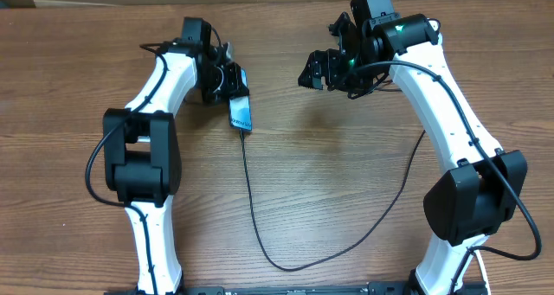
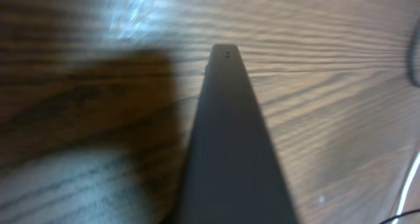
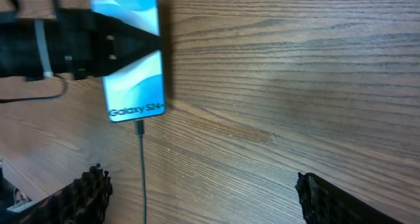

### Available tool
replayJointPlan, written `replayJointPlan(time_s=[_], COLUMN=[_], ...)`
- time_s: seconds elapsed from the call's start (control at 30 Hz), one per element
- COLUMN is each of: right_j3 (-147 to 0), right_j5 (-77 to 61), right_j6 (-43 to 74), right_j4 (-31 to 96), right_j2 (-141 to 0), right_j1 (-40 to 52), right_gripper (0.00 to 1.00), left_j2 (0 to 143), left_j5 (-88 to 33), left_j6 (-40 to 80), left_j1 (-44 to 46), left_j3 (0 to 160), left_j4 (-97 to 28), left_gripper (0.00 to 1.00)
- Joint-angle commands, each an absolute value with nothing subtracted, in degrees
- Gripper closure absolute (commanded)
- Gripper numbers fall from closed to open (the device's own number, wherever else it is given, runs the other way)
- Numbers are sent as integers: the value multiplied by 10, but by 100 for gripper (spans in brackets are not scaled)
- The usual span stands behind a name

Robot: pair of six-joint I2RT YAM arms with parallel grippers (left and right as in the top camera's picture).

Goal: Plug charger to phone and switch on socket
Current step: 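Lower the phone with the left gripper and lay it flat on the table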

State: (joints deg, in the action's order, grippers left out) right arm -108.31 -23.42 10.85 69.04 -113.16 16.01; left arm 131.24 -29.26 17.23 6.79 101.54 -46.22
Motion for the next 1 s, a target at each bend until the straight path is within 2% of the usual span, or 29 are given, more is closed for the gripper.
replayJointPlan(time_s=[0.0,0.23,0.7,0.97], right_j3=[-1090,-1090,-1090,-1090], right_j5=[-225,-224,-223,-222], right_j6=[106,106,106,106], right_j4=[689,689,689,689], right_j2=[-1132,-1132,-1132,-1132], right_j1=[162,162,162,162], right_gripper=[9,9,9,9], left_j2=[1321,1321,1321,1321], left_j5=[-314,-277,-268,-245], left_j6=[182,182,182,180], left_j1=[73,73,73,73], left_j3=[1024,1024,1024,1024], left_j4=[-458,-461,-470,-487], left_gripper=[96,96,78,76])
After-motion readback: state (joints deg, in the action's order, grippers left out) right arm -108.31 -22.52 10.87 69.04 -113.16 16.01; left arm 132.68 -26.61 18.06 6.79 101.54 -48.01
